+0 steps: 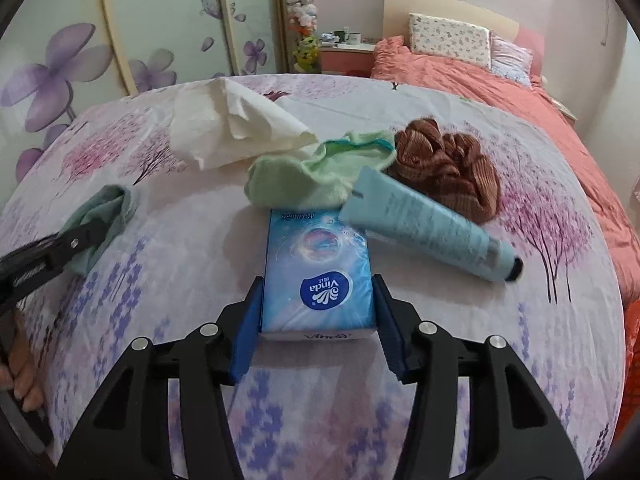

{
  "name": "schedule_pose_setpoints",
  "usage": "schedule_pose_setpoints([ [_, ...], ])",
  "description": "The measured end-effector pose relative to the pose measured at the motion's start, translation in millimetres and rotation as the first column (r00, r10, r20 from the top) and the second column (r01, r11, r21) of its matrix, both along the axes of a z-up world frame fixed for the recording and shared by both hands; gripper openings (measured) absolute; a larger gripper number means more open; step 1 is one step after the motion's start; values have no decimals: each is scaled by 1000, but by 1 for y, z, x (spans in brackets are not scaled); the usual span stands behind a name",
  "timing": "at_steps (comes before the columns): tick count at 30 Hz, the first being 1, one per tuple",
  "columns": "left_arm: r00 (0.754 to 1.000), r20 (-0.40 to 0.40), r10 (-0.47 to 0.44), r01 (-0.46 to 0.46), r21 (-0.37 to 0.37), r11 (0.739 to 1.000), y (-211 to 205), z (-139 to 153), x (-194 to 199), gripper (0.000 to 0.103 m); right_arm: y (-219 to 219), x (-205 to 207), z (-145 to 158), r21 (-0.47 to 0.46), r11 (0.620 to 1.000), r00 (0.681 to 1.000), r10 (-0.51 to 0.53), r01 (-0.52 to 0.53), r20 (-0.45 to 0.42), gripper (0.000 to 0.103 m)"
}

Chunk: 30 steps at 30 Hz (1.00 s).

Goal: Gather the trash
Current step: 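Grasp the blue Vinda tissue pack with the right tool, then carry sock with left tool while right tool carries tissue pack to basket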

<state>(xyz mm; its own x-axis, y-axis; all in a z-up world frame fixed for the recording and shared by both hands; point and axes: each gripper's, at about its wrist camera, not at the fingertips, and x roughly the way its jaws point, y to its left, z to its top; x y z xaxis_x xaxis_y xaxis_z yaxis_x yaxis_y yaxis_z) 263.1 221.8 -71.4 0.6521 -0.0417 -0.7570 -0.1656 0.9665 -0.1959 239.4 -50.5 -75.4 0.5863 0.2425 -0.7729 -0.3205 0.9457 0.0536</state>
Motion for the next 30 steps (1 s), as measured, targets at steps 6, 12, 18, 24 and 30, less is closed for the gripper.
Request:
schedule_pose_setpoints([
  [6, 999, 36, -36, 36, -15, 999, -11, 15, -10, 13, -21, -18, 10, 44, 999, 1000, -29, 28, 10, 51],
  [12, 993, 82, -87, 89, -24, 996, -35, 35, -22, 13, -36, -37, 20, 45, 997, 997, -62, 60, 50, 51],
  [18, 982, 117, -149, 155, -52, 987, -65, 55, -34, 13, -72, -56, 42, 83, 986, 981, -151, 142, 119, 51],
  [24, 966, 143, -216, 228, -70, 971, -101, 70, -44, 13, -110, -84, 64, 114, 966, 940, -252, 231, 229, 51],
  [30, 938, 168, -303, 320, -83, 944, -148, 82, -53, 13, -147, -107, 79, 129, 932, 877, -362, 338, 317, 52],
])
